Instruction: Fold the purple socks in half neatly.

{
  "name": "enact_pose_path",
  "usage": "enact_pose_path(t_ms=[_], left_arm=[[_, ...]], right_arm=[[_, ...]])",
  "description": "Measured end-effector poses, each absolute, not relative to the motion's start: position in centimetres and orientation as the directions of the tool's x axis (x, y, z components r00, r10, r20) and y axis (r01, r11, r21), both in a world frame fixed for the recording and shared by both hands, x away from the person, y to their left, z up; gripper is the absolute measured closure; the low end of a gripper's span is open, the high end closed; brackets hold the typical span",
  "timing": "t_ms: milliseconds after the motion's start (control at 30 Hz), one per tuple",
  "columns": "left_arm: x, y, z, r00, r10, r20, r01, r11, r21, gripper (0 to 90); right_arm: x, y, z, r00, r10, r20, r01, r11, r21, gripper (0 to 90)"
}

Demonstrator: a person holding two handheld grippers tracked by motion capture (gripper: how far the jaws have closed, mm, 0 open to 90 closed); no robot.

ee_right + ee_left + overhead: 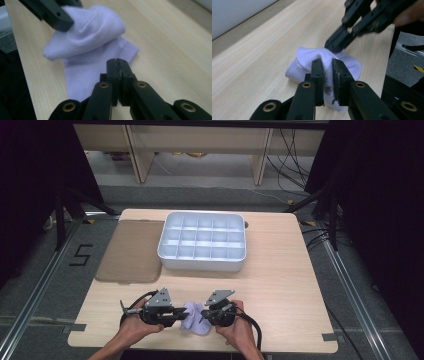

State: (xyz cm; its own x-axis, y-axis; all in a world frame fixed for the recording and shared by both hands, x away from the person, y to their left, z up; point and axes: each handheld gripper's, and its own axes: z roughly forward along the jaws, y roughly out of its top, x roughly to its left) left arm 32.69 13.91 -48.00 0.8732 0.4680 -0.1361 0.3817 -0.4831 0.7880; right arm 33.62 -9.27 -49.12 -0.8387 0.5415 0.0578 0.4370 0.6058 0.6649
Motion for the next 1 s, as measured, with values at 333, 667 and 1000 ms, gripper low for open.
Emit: enact_pose_path(t_ms=[333, 667, 1000], left_arm=[[33.1, 12.3, -49.0, 0.876, 0.461, -0.141, 0.39, -0.507, 0.769, 79.3], [33.4, 11.7, -49.7, 0.882, 0.45, -0.142, 0.39, -0.525, 0.757, 77.8], [33.4, 11.9, -49.0, 0.875, 0.423, -0.235, 0.43, -0.459, 0.778, 65.3]], right_arm=[[33.3, -10.0, -50.0, -0.831, 0.554, 0.051, 0.463, 0.636, 0.617, 90.0], [33.6, -10.6, -49.8, -0.821, 0.566, 0.07, 0.478, 0.615, 0.627, 89.7], [33.6, -10.9, -49.1, -0.831, 0.554, 0.054, 0.452, 0.614, 0.647, 89.2]])
